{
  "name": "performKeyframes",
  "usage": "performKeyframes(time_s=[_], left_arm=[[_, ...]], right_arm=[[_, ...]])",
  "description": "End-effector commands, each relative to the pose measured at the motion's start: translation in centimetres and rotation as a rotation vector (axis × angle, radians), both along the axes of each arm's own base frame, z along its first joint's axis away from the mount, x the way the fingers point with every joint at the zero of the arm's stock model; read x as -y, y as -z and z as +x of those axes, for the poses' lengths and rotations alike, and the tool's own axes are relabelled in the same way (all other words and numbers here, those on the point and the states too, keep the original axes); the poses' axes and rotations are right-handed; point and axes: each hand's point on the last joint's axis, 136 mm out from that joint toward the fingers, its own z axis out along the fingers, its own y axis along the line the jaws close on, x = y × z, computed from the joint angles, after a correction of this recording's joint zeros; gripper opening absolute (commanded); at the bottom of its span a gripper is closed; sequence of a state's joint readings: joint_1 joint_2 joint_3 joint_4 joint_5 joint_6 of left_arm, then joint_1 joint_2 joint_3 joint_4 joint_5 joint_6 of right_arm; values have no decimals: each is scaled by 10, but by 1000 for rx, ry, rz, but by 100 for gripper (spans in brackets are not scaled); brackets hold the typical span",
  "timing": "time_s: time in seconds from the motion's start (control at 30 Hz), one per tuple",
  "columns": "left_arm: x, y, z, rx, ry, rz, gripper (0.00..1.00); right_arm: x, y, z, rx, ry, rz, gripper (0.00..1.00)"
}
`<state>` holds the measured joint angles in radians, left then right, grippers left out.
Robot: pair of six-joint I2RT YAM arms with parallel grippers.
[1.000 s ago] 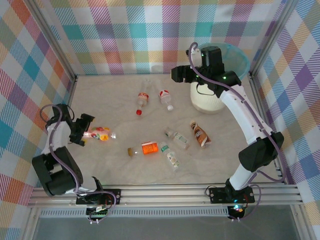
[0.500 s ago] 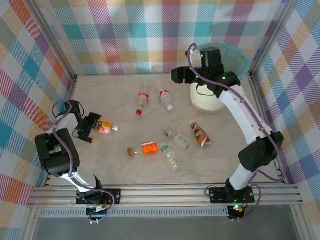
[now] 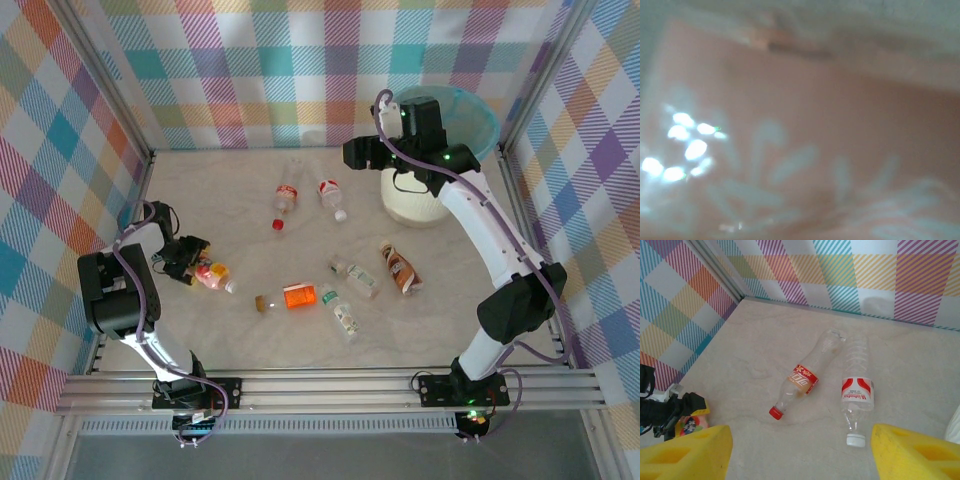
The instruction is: Put the plastic bottles in the bin
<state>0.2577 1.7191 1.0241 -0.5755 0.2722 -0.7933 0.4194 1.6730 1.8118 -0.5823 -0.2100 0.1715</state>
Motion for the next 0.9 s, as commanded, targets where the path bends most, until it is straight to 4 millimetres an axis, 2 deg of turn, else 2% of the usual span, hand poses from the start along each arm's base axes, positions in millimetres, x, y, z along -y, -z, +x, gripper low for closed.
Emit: performKeyframes(time_s=[0.0,0.17,0.23,0.37,0.4,0.47,0.53,0.6,0.73,0.87], left_arm=[[21,-36,19,147,72,-51,66],[19,-92,30,276,148,11,60],[21,-126,37,359,210,73,58],[36,-206,48,553,389,290,56],[39,-216,48,569,392,303,59],[37,-215,42,511,357,283,71],[39,-194,36,419,330,234,81],[48,-171,38,374,312,171,89],[69,-139,62,331,311,114,97],[86,-118,85,262,318,98,100]], right_arm=[[5,-15,-6,35,5,6,73],[6,-23,-8,51,11,18,73],[5,-29,-10,57,5,35,72],[-2,-49,-16,77,-34,86,71],[-2,-53,-16,84,-37,92,71],[-3,-57,-18,89,-39,100,71],[-4,-57,-19,88,-41,105,71],[-3,-55,-20,84,-40,106,71],[-5,-52,-21,72,-49,103,71],[-5,-50,-23,63,-56,98,71]])
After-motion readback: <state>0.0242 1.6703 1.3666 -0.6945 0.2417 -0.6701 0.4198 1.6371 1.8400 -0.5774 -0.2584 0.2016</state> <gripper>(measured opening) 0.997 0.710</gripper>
